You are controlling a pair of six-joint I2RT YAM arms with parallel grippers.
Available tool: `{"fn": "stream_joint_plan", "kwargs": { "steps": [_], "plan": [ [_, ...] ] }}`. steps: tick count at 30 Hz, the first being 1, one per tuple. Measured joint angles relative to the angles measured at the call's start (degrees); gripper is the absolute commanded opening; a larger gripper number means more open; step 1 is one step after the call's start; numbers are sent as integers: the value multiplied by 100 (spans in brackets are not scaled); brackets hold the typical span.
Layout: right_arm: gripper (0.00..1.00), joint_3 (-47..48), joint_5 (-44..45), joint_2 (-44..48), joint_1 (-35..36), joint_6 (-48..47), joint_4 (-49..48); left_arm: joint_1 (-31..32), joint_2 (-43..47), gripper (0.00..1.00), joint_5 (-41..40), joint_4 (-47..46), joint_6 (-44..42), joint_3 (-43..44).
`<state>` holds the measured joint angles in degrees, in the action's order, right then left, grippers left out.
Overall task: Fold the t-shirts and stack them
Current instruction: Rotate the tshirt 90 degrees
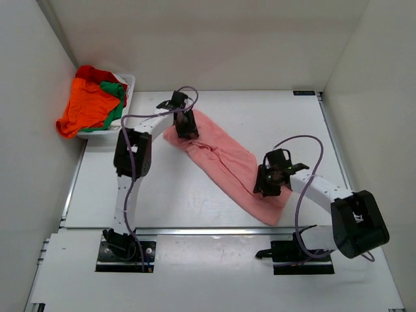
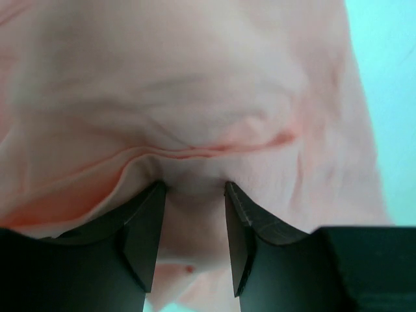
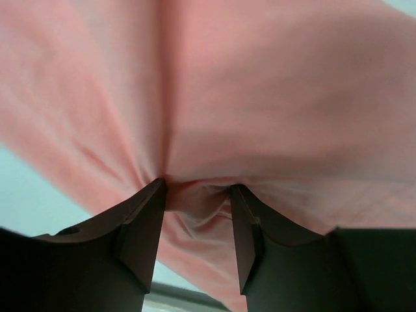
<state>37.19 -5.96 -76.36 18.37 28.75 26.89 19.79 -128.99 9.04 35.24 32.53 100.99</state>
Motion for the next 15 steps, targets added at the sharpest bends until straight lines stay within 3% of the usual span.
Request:
{"fn": "stream_joint_plan", "kwargs": {
  "steps": [6,8,12,15],
  "plan": [
    [43,-181,-260,-55,1738,1091,-745,-52,-2933,54,155,1088,-186,5042],
    [42,-76,-422,-275,2210,1268,-994,-85,-3154,54,358,1016,-166,5344],
    [44,382,-686,-986,3018,1460,-1447,-190,-2684,54,573,413,-109,4334],
    [45,573,-905,-1355,3416,1528,-1912,-256,-2813,53,658,435,-52,4583]
  ]
}}
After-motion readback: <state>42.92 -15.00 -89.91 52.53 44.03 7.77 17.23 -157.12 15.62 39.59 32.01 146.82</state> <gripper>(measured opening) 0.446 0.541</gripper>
